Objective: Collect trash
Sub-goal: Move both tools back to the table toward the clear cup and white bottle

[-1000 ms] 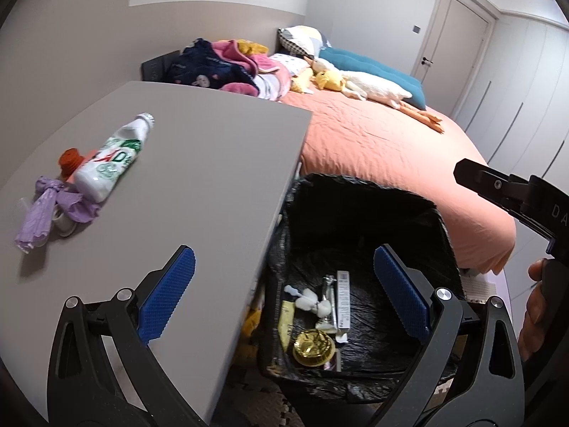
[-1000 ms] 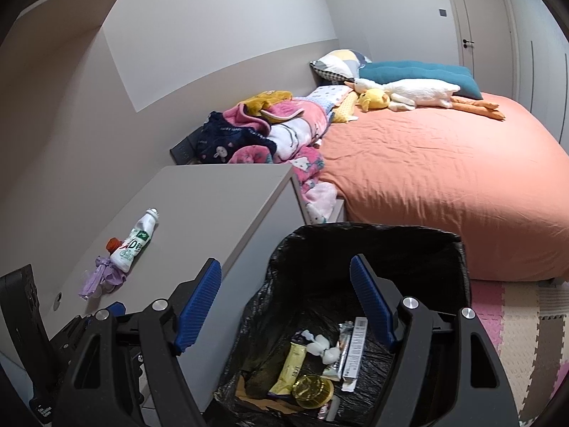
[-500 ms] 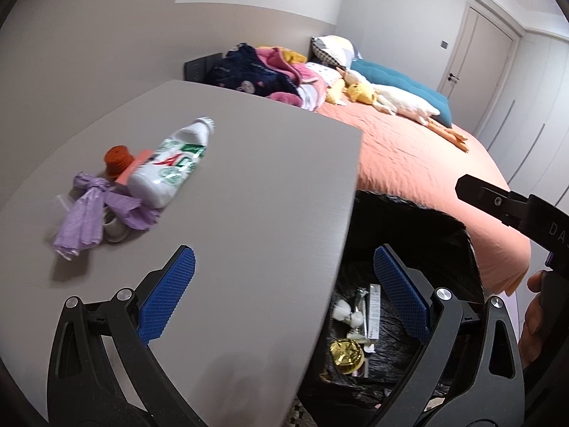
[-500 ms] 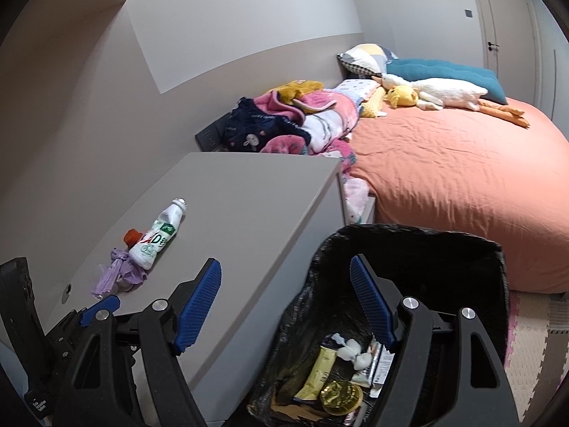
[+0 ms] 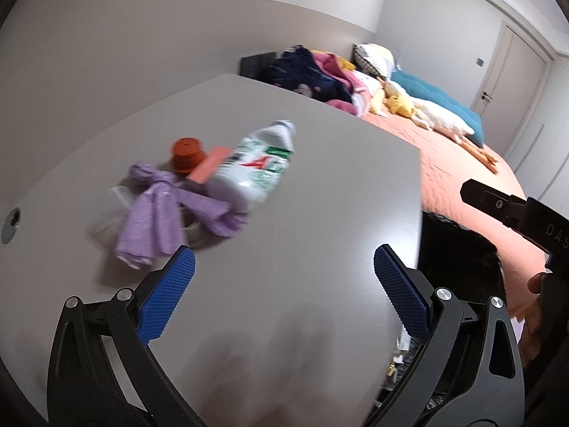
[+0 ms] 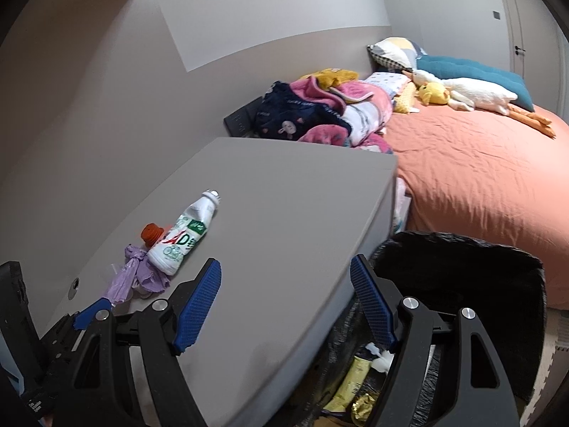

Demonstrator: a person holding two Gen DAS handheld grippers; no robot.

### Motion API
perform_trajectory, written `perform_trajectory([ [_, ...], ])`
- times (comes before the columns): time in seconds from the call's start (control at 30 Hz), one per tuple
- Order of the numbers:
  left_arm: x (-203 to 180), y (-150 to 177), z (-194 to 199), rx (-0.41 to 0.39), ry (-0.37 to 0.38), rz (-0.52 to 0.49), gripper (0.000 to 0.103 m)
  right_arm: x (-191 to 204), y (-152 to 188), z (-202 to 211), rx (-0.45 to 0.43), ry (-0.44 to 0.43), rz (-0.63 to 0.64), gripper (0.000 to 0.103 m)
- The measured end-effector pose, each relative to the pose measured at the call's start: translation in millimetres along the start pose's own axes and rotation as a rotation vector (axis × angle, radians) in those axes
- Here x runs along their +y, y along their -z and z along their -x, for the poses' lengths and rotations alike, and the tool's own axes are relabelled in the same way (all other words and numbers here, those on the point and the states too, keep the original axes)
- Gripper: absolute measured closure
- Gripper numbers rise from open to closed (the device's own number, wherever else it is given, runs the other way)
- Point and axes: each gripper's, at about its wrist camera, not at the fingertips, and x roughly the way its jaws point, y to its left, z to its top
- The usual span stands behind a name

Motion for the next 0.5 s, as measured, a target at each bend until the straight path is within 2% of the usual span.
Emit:
perform_trajectory([
  [0.5,72,-2,1,-0.001,-0.086,0.130,0.006,52,-1,-53,0.064,-0.062,0.055,0.027],
])
